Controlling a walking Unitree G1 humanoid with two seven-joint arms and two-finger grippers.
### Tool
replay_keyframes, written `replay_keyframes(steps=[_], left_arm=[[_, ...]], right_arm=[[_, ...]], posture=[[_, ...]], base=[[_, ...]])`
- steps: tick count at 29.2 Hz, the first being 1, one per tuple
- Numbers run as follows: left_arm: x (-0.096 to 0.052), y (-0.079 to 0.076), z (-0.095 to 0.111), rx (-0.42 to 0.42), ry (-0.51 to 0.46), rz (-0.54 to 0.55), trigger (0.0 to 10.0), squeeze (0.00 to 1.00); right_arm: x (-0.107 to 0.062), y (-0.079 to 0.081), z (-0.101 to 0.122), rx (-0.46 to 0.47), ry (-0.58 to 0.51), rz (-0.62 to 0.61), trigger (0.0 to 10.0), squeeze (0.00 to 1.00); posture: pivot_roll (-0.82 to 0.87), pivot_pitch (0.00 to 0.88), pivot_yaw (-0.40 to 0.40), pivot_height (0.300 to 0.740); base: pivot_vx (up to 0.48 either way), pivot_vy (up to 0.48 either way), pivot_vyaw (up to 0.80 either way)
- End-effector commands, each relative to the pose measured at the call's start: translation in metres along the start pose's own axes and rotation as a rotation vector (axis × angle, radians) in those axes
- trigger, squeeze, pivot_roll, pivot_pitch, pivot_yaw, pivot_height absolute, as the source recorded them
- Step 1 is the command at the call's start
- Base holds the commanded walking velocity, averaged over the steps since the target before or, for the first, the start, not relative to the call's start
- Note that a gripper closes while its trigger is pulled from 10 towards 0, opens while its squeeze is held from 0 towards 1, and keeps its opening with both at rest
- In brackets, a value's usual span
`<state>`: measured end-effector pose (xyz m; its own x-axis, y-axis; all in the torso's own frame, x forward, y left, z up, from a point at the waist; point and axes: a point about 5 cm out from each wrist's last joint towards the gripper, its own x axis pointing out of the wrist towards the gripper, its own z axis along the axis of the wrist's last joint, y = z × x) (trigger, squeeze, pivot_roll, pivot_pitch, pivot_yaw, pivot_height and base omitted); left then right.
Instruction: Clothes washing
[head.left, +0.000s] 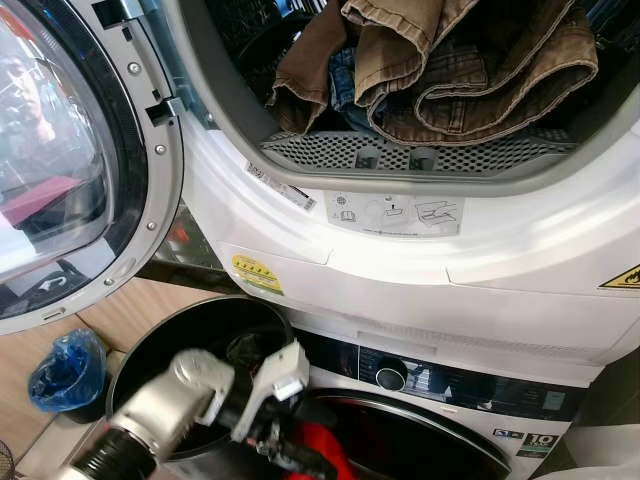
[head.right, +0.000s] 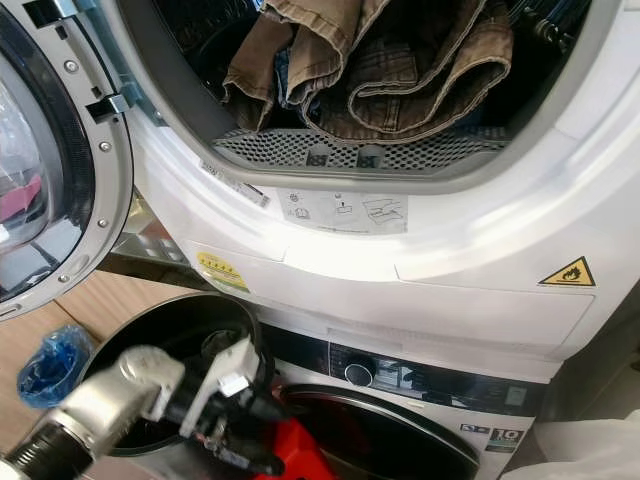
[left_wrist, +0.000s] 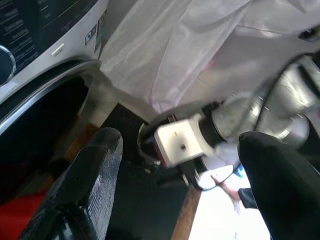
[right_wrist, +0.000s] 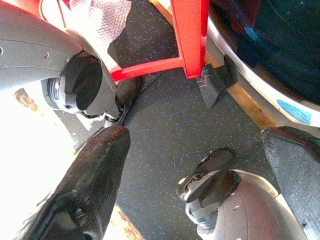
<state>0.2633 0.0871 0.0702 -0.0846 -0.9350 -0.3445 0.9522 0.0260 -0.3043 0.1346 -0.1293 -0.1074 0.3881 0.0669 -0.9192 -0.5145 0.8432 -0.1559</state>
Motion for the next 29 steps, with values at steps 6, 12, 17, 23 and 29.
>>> replay_keyframes(steps=[6, 12, 17, 23, 29], left_arm=[[0.028, 0.006, -0.011, 0.033, 0.035, 0.021, 10.0, 0.0], [0.033, 0.009, -0.014, 0.048, 0.033, 0.013, 10.0, 0.0], [0.034, 0.011, -0.015, 0.056, 0.031, 0.012, 10.0, 0.0], [0.035, 0.012, -0.016, 0.063, 0.029, 0.009, 10.0, 0.0], [0.041, 0.011, -0.016, 0.075, 0.04, -0.006, 10.0, 0.0]], right_arm=[[-0.003, 0.015, -0.029, 0.033, 0.11, 0.039, 10.0, 0.0], [-0.003, 0.015, -0.029, 0.036, 0.11, 0.038, 10.0, 0.0], [-0.003, 0.015, -0.029, 0.036, 0.11, 0.038, 10.0, 0.0], [-0.003, 0.015, -0.029, 0.036, 0.11, 0.037, 10.0, 0.0], [-0.003, 0.015, -0.029, 0.041, 0.111, 0.036, 10.0, 0.0]], posture=[[-0.05, 0.034, 0.2, 0.74], [-0.05, 0.034, 0.2, 0.74], [-0.05, 0.034, 0.2, 0.74], [-0.05, 0.034, 0.2, 0.74], [-0.06, 0.043, 0.198, 0.74]], base=[[0.0, 0.0, 0.0], [0.0, 0.0, 0.0], [0.0, 0.0, 0.0], [0.0, 0.0, 0.0], [0.0, 0.0, 0.0]])
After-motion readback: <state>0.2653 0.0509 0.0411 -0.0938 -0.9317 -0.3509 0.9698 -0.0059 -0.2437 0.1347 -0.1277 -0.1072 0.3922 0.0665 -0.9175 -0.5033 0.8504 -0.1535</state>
